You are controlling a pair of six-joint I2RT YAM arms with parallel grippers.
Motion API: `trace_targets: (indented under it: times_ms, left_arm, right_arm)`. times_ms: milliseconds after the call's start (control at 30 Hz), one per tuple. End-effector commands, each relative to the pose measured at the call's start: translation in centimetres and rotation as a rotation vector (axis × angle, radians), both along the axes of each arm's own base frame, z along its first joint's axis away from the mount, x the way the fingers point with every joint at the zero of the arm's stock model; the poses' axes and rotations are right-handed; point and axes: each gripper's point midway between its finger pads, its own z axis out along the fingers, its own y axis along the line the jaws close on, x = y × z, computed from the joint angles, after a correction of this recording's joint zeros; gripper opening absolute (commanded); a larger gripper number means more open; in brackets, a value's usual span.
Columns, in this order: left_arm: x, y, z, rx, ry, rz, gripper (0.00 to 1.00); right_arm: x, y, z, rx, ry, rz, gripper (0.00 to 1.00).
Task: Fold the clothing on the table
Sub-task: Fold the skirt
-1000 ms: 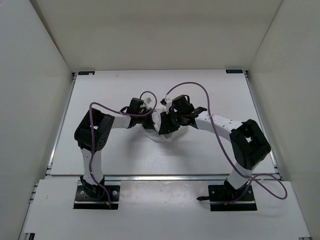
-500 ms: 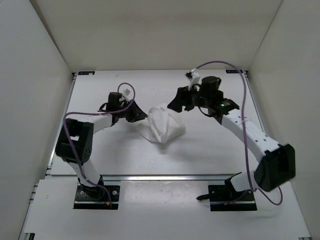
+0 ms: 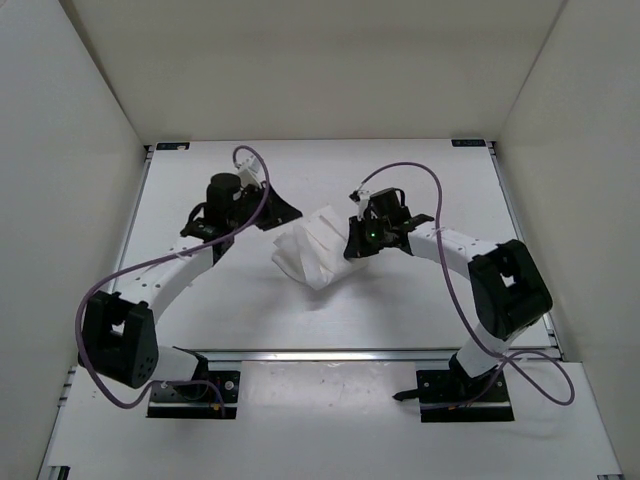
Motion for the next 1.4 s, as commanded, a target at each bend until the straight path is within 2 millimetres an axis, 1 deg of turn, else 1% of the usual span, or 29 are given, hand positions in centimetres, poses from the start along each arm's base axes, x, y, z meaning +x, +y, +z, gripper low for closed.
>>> trace_targets:
  times_ms: [0, 67, 167, 267, 300, 367, 400, 467, 567, 667, 700, 733, 767, 800, 833, 867, 900, 933, 967, 1000, 1033, 1067, 1100, 1133, 1167, 1200, 1267, 1300, 1367]
  left_arm:
    - [-2.2, -1.6, -1.8, -0.003, 0.033, -0.033, 0.07]
    - [-3.1, -2.3, -2.8, 0.013, 0.053, -0.043, 0.01]
    - [-4.3, -2.9, -5.3, 0.061, 0.105, -0.057, 0.0]
    - [-6.3, -2.3, -10.4, 0.152, 0.186, -0.027, 0.0]
    - [-6.4, -2.4, -11.1, 0.15, 0.195, -0.018, 0.0]
    - [-7.0, -1.8, -13.9, 0.182, 0.242, 0.01, 0.0]
    - [-7.3, -1.9, -14.5, 0.191, 0.252, 0.009, 0.0]
    - [-7.0, -1.5, -16.3, 0.268, 0.278, 0.03, 0.0]
    - [-7.2, -0.6, -17.9, 0.357, 0.304, 0.027, 0.0]
    - [-7.1, -0.5, -17.1, 0.311, 0.309, 0.017, 0.0]
    - [-6.6, -0.8, -15.8, 0.291, 0.286, 0.013, 0.0]
    - [-6.7, -0.4, -15.4, 0.301, 0.283, 0.01, 0.0]
    - [-6.2, -0.7, -13.7, 0.289, 0.243, 0.006, 0.0]
    - [-5.7, -0.3, -11.8, 0.304, 0.208, 0.013, 0.0]
    - [-6.3, 0.4, -11.9, 0.348, 0.222, 0.001, 0.0]
    - [-6.1, 1.3, -10.3, 0.364, 0.213, 0.024, 0.01]
    - [-5.4, 2.1, -9.2, 0.395, 0.177, 0.042, 0.11]
    - [-5.7, 3.5, -8.6, 0.423, 0.192, 0.054, 0.31]
    - [-6.3, 4.5, -7.9, 0.462, 0.189, 0.04, 0.42]
    - [-5.4, 5.7, -6.5, 0.475, 0.168, 0.07, 0.62]
    - [-6.2, 7.2, -7.1, 0.526, 0.214, 0.065, 0.79]
    - [-6.4, 8.2, -6.5, 0.572, 0.219, 0.057, 0.88]
    - [-5.9, 8.8, -5.7, 0.599, 0.212, 0.066, 0.93]
    - [-6.5, 9.8, -6.0, 0.675, 0.235, 0.067, 0.98]
    - [-6.8, 10.3, -5.8, 0.722, 0.241, 0.057, 0.99]
    - [-7.0, 10.1, -5.7, 0.769, 0.224, 0.048, 0.99]
    - [-7.4, 10.7, -5.7, 0.857, 0.201, 0.067, 0.99]
    - [-7.4, 10.9, -5.6, 0.86, 0.187, 0.075, 0.98]
    - [-7.9, 11.1, -6.0, 0.844, 0.191, 0.071, 0.99]
  right_arm:
    - [2.3, 2.9, 3.7, 0.068, -0.143, 0.048, 0.0]
    - [2.4, 3.6, 3.6, 0.084, -0.127, 0.068, 0.0]
    - [3.1, 4.1, 2.8, 0.077, -0.129, 0.061, 0.0]
    - [3.6, 3.2, 1.1, 0.071, -0.082, 0.034, 0.0]
    - [3.6, 3.1, 0.6, 0.068, -0.07, 0.032, 0.0]
    - [4.0, 2.2, 0.1, 0.065, -0.059, 0.01, 0.0]
    - [3.7, 2.2, -0.6, 0.054, -0.049, 0.021, 0.0]
    - [4.2, 1.2, -1.1, 0.046, -0.046, 0.001, 0.0]
    - [4.9, 0.2, -1.9, 0.049, -0.037, -0.014, 0.0]
    - [5.0, -0.2, -1.5, 0.078, -0.005, -0.011, 0.0]
    - [5.3, -0.2, -0.7, 0.1, -0.008, -0.008, 0.01]
    - [5.7, -0.1, 0.4, 0.108, -0.008, -0.011, 0.03]
    - [6.0, 0.0, 1.7, 0.125, -0.029, -0.003, 0.08]
    - [6.3, 0.2, 3.1, 0.137, -0.048, 0.002, 0.15]
    - [6.8, 0.2, 5.3, 0.147, -0.07, -0.012, 0.19]
    - [6.9, 0.3, 7.4, 0.149, -0.099, -0.014, 0.34]
    - [7.1, -0.1, 8.0, 0.122, -0.124, -0.026, 0.48]
    - [7.4, -0.3, 10.1, 0.104, -0.172, -0.034, 0.56]
    - [7.5, -0.9, 11.7, 0.07, -0.2, -0.065, 0.64]
    - [7.8, -1.6, 12.1, 0.018, -0.231, -0.09, 0.69]
    - [7.5, -2.2, 13.5, -0.006, -0.247, -0.104, 0.71]
    - [7.1, -3.3, 13.8, -0.06, -0.237, -0.142, 0.74]
    - [7.4, -4.4, 14.0, -0.098, -0.247, -0.181, 0.75]
    - [6.7, -5.3, 13.5, -0.13, -0.215, -0.193, 0.75]
    - [5.9, -6.7, 12.4, -0.182, -0.174, -0.208, 0.75]
    - [5.5, -8.0, 12.0, -0.216, -0.162, -0.238, 0.74]
    - [4.0, -10.7, 9.3, -0.287, -0.09, -0.321, 0.73]
    - [2.8, -11.5, 8.4, -0.292, -0.076, -0.335, 0.74]
    - [1.8, -12.5, 8.0, -0.266, -0.074, -0.375, 0.79]
